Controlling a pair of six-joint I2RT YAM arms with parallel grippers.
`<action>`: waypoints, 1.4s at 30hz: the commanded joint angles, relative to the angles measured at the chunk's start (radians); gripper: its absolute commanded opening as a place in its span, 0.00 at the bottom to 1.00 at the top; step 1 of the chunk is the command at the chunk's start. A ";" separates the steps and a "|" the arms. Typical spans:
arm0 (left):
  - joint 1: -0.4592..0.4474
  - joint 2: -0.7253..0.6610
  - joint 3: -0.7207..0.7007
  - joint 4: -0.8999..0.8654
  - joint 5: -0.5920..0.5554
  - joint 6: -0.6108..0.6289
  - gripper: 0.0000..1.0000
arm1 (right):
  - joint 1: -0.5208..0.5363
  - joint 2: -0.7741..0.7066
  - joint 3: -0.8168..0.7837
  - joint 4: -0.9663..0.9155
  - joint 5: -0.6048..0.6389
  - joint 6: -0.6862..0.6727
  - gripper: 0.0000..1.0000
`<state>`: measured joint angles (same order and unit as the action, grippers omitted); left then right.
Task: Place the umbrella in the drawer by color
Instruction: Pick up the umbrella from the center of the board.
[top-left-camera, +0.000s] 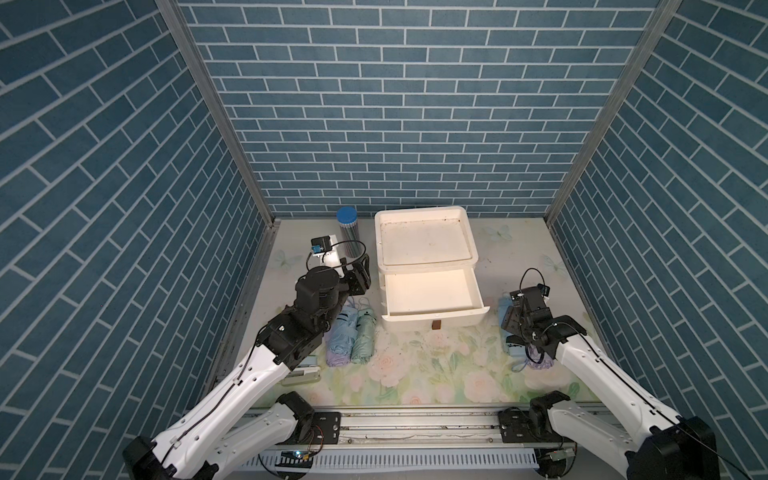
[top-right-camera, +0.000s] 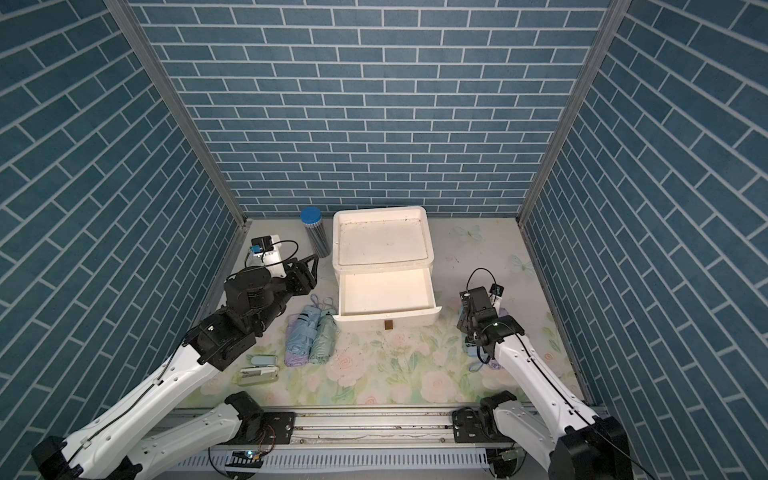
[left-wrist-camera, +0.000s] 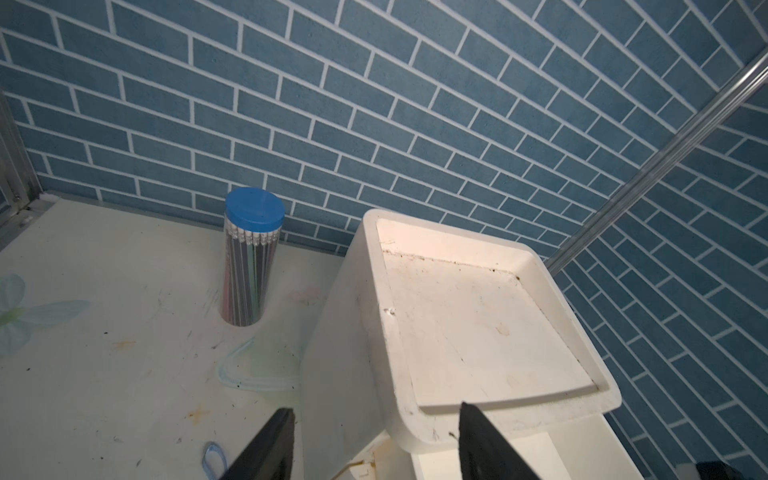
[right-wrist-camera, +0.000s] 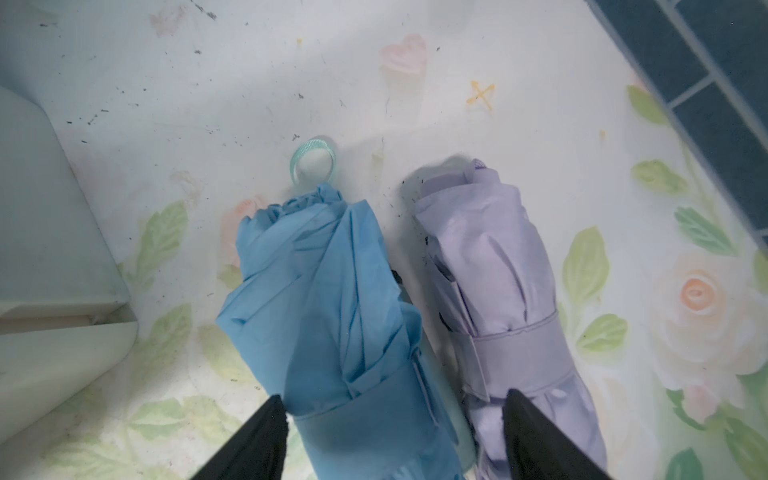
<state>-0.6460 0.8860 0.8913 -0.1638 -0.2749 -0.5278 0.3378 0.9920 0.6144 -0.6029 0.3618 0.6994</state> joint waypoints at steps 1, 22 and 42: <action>0.005 -0.012 -0.014 0.030 0.085 -0.022 0.66 | -0.044 -0.001 -0.059 0.118 -0.092 -0.042 0.83; 0.005 0.004 -0.029 0.090 0.224 -0.025 0.53 | -0.112 -0.006 -0.090 0.194 -0.238 -0.094 0.13; 0.005 0.059 0.117 0.192 0.400 0.008 0.74 | -0.088 -0.158 0.516 0.178 -0.332 -0.250 0.00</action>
<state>-0.6460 0.9260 0.9855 -0.0418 0.0124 -0.5346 0.2382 0.8577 1.0653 -0.5201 0.1162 0.4984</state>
